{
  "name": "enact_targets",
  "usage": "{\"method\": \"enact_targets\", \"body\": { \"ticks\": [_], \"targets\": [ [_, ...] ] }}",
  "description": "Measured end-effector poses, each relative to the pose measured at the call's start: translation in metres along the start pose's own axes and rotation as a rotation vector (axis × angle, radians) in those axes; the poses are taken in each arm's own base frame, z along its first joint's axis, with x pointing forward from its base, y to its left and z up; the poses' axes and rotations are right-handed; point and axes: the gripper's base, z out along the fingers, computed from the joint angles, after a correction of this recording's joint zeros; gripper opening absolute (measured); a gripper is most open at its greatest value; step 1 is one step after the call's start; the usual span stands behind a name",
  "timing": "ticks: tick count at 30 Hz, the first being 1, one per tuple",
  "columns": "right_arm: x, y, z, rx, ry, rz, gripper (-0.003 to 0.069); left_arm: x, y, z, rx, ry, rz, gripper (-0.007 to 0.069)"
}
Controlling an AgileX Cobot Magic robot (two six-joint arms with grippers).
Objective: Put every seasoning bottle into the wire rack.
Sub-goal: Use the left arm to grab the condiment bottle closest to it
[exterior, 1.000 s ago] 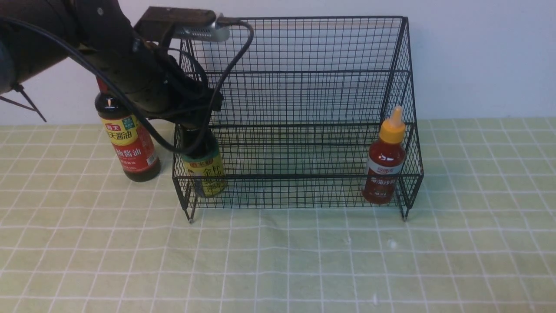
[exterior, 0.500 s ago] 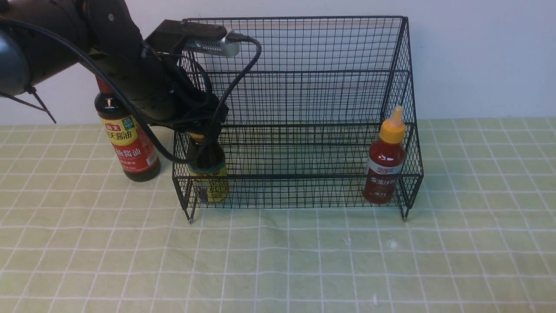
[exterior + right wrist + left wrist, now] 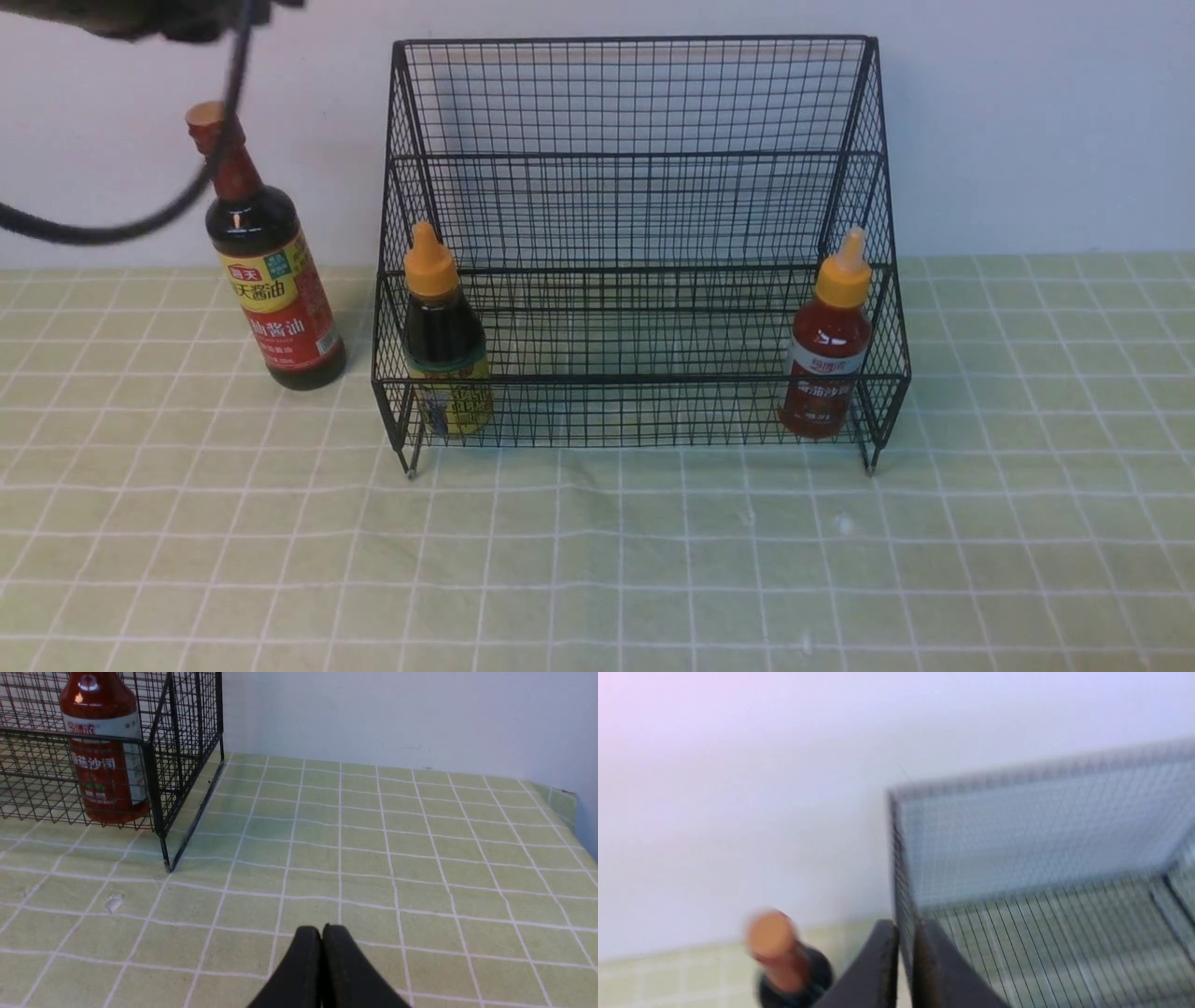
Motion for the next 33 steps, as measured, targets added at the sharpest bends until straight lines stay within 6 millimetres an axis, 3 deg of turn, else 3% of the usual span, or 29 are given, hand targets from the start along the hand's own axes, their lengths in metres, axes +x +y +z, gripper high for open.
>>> {"method": "enact_targets", "body": {
  "ticks": [4, 8, 11, 18, 26, 27, 28, 33],
  "targets": [
    [0.000, 0.000, 0.000, 0.000, 0.000, 0.000, -0.0015, -0.011, 0.029, -0.020, -0.096, -0.099, -0.041, -0.0005],
    [0.000, 0.000, 0.000, 0.000, 0.000, 0.000, -0.0015, -0.008, 0.049, -0.020, -0.161, -0.098, -0.067, -0.0006],
    [0.000, 0.000, 0.000, 0.000, 0.000, 0.000, -0.0015, 0.008, 0.062, -0.002, -0.184, -0.047, -0.107, -0.0006],
    [0.000, 0.000, 0.000, 0.000, 0.000, 0.000, -0.0015, 0.023, 0.068, 0.041, -0.150, 0.018, -0.151, 0.0008],
    [0.000, 0.000, 0.000, 0.000, 0.000, 0.000, -0.0015, 0.038, 0.066, 0.076, -0.130, 0.080, -0.143, 0.0204],
    [0.000, 0.000, 0.000, 0.000, 0.000, 0.000, -0.0015, 0.040, 0.063, 0.081, -0.120, 0.090, -0.130, 0.0265],
    [0.000, 0.000, 0.000, 0.000, 0.000, 0.000, -0.0015, 0.041, 0.061, 0.082, -0.117, 0.092, -0.127, 0.0273],
    [0.000, 0.000, 0.000, 0.000, 0.000, 0.000, -0.0015, 0.045, 0.058, 0.096, -0.106, 0.090, -0.092, 0.0461]
  ]
}}
